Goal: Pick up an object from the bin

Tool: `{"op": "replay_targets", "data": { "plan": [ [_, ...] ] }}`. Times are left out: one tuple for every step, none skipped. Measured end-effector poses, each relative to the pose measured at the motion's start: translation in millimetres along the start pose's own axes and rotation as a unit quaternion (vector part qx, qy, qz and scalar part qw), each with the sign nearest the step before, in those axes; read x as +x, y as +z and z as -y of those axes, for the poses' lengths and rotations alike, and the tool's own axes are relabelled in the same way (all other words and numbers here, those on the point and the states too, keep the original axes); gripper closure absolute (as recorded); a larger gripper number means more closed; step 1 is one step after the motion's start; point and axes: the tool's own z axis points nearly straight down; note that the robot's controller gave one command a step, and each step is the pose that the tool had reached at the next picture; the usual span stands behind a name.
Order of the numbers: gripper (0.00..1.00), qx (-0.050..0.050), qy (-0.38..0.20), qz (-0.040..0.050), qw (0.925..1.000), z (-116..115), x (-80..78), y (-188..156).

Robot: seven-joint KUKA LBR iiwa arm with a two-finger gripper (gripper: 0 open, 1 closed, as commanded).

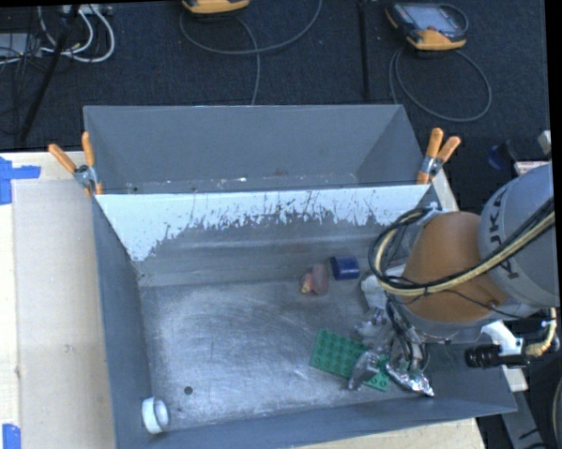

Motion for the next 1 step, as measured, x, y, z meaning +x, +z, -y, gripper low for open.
{"op": "replay_targets", "data": {
  "plan": [
    [1.00, 0.000, -0.049, 0.0021, 0.9988, -2.0, 12.8, -190.3]
  ]
}}
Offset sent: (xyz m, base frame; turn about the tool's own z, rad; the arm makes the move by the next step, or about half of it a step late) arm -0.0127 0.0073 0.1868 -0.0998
